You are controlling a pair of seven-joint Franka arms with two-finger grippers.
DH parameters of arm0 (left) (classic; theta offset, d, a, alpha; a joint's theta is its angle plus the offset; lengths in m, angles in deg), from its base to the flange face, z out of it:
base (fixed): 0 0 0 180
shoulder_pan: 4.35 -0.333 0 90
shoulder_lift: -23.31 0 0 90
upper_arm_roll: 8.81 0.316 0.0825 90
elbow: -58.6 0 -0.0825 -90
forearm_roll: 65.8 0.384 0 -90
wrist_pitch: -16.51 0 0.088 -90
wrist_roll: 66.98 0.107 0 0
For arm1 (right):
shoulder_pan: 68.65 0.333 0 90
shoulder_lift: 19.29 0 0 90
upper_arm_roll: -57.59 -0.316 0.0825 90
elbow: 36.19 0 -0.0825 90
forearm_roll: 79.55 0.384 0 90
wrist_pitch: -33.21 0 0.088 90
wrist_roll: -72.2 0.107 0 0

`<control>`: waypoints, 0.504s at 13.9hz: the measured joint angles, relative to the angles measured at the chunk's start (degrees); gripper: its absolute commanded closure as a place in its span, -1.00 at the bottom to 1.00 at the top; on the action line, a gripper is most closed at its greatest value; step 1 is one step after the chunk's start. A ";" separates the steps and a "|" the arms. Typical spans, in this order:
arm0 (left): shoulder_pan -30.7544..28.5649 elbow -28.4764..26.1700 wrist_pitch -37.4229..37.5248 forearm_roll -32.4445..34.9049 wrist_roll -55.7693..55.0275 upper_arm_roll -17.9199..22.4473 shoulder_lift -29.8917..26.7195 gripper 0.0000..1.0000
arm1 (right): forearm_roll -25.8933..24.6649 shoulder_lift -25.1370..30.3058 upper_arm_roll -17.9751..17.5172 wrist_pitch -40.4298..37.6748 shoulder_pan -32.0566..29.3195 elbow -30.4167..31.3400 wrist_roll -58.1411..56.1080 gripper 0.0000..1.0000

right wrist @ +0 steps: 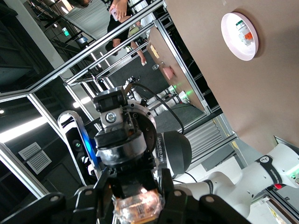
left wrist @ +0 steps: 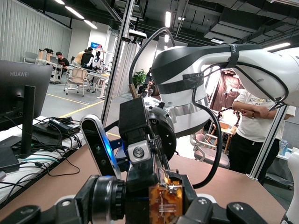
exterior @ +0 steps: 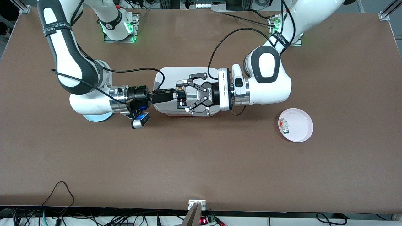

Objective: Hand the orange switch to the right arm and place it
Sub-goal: 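Grasp the switch with the right gripper from the left gripper, then open the left gripper and withdraw while the right gripper carries switch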

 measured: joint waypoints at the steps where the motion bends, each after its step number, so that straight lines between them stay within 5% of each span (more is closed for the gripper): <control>1: 0.00 0.00 0.00 -0.01 0.00 0.00 0.00 -1.00 | 0.00 0.00 0.00 0.00 0.00 0.00 0.00 0.72; 7: -0.15 0.62 -0.02 -0.38 0.26 0.04 0.00 -1.00 | 0.00 -0.01 0.00 0.02 0.01 0.02 0.91 0.72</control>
